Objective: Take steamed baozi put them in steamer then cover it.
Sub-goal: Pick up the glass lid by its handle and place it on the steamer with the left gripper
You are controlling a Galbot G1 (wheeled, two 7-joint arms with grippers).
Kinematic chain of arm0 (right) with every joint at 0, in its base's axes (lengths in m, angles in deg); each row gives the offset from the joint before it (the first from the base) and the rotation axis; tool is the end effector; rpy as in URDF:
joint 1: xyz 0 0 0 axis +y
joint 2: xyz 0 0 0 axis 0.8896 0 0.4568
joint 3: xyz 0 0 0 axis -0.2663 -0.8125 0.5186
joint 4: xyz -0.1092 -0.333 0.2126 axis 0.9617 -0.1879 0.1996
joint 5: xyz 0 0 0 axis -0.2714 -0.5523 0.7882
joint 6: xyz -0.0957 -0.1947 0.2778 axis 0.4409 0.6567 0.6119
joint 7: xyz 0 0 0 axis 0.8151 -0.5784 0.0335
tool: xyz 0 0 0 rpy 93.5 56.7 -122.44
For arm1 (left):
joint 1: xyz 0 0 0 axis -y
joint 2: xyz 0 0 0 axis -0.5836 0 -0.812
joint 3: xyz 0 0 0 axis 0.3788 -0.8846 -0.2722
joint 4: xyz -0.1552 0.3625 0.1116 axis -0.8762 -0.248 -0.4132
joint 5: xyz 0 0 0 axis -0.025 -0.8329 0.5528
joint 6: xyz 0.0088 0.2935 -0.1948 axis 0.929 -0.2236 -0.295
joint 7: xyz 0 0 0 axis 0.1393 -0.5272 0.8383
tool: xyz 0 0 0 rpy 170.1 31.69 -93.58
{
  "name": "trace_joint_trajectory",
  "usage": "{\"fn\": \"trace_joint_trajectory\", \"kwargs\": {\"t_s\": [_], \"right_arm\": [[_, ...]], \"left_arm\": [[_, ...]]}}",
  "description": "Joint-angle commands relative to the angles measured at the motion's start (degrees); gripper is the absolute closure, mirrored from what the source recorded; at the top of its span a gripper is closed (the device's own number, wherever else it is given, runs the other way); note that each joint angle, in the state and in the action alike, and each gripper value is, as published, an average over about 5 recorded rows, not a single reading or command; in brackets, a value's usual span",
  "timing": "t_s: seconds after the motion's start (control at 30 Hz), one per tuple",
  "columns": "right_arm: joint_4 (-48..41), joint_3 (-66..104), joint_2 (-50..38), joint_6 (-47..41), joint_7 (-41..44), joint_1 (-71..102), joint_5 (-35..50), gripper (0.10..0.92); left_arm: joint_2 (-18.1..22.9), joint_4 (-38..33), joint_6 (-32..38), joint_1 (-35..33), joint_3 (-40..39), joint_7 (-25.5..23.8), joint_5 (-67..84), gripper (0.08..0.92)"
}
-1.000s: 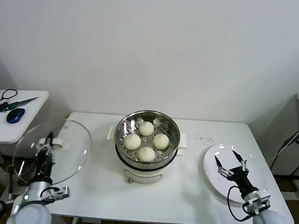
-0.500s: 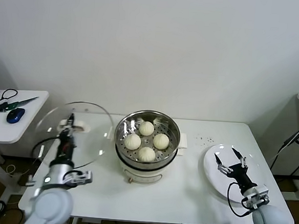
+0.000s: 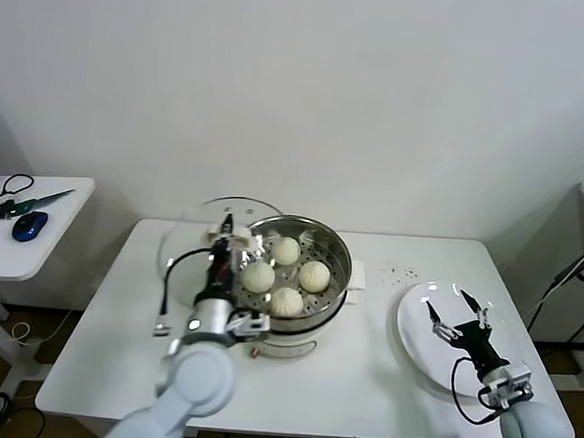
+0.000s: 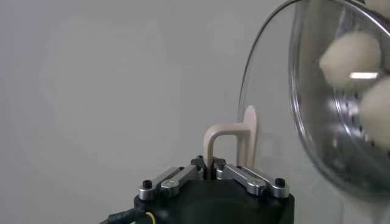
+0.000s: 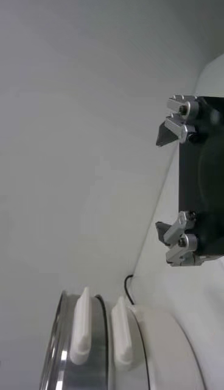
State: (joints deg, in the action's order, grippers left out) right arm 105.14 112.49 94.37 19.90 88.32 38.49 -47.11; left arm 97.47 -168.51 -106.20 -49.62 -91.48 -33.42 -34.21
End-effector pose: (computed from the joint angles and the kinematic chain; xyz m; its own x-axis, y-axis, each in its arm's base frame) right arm 0.2696 -0.2527 -0.4338 -0.9665 -0.2298 0.1146 -0.2503 0.9425 -0.2216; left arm 0.2933 -0.0743 -0.2904 -0.9930 -0.0802 -0.0863 -0.0854 -0.0142 0.9962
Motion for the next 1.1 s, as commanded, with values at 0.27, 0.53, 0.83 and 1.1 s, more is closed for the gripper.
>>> {"fn": "trace_joint_trajectory", "kwargs": {"t_s": [0.27,0.53,0.83,1.1], "right_arm": [[-1.4,1.7,0.5,1.2,0.9,0.7,-0.3,0.203],[-2.2,1.8,0.8,1.6,1.2,0.6,-0.7,0.203],[-2.4,1.9,0.9,1.9,1.4,0.5,-1.2,0.203],[-2.5,1.9,1.1,2.0,1.5,0.4,-1.4,0.203]], "left_arm": [[17.8,16.0,-2.8,7.4,-7.0,-0.4,-5.4,0.854],[18.3,18.1,-2.8,6.9,-6.3,0.5,-5.1,0.854],[18.2,19.6,-2.8,6.6,-4.8,0.3,-5.8,0.854],[17.7,20.4,-2.8,6.7,-4.1,0.1,-6.5,0.854]]}}
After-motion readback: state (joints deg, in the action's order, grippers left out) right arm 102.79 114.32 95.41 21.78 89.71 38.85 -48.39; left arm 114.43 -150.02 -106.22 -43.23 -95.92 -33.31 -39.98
